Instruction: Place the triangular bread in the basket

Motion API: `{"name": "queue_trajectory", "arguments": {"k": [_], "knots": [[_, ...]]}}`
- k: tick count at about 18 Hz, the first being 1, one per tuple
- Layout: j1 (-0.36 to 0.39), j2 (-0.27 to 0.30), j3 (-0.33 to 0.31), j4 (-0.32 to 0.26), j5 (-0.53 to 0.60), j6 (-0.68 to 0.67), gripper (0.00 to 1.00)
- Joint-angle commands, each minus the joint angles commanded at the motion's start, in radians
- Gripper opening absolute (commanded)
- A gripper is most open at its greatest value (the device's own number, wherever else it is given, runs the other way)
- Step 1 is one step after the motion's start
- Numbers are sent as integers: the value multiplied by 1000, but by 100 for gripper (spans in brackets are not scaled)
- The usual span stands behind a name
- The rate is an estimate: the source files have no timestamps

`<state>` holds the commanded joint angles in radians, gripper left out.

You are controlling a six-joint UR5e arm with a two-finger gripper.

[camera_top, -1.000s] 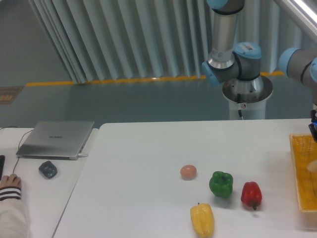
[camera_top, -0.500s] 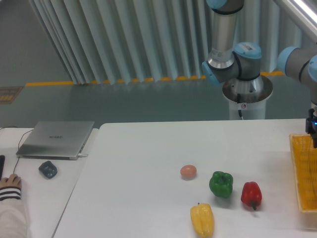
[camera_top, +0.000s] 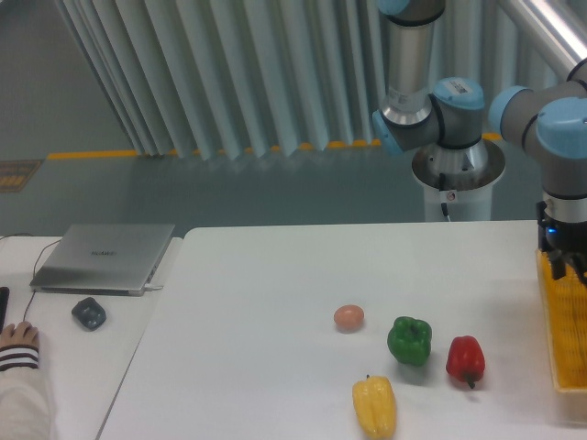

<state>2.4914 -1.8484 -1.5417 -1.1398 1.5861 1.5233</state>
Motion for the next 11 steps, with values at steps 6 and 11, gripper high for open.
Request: {"name": "queue_trajectory", "arguments": {"k": [6,11], "knots": [[-48,0,-11,6,11,-6,100],[-98,-5,-43,2,18,-83,100]]}}
